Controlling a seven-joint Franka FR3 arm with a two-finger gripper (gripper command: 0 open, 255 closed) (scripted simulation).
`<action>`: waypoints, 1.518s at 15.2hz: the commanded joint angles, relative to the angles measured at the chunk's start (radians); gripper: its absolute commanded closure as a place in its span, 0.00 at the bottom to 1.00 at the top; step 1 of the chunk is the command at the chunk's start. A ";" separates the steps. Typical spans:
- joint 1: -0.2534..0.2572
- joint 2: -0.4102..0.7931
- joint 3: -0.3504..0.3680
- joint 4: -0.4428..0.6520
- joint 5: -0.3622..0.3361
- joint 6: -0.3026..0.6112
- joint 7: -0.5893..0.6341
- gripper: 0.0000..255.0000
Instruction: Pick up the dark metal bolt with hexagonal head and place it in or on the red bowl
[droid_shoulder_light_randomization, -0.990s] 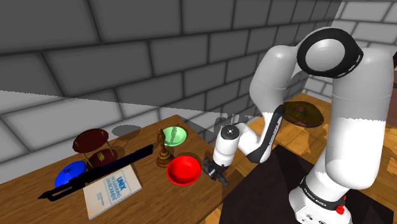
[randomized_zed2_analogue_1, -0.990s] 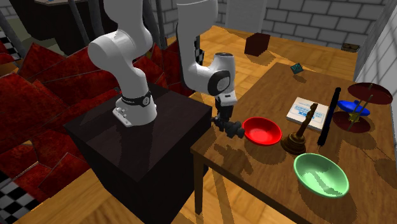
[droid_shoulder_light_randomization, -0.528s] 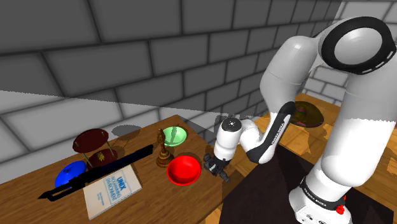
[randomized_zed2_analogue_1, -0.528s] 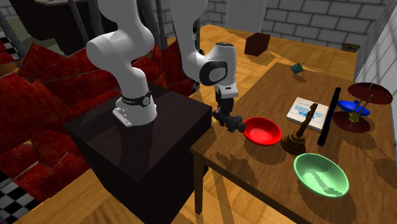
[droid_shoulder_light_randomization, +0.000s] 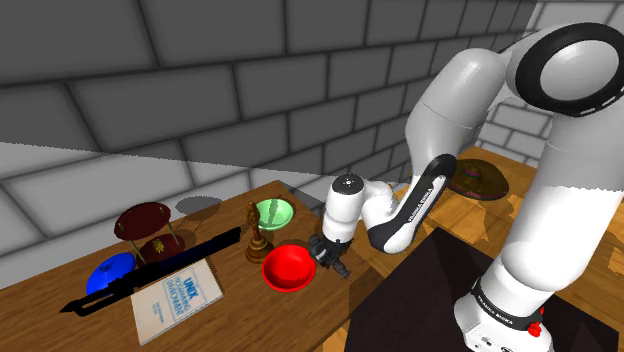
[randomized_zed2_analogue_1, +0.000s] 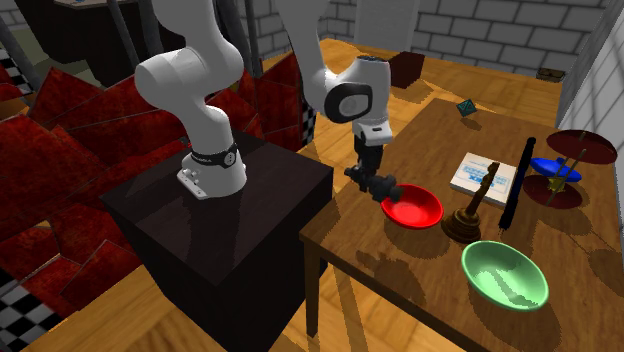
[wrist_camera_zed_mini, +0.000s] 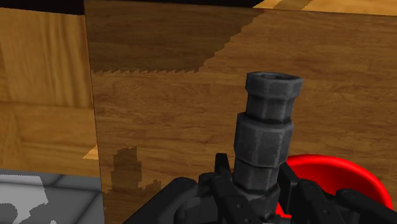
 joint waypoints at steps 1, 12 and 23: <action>0.026 0.061 -0.007 0.087 -0.015 -0.043 0.019 1.00; 0.138 0.333 -0.052 0.472 -0.044 -0.202 0.032 1.00; 0.205 0.447 -0.138 0.516 -0.139 -0.133 0.109 1.00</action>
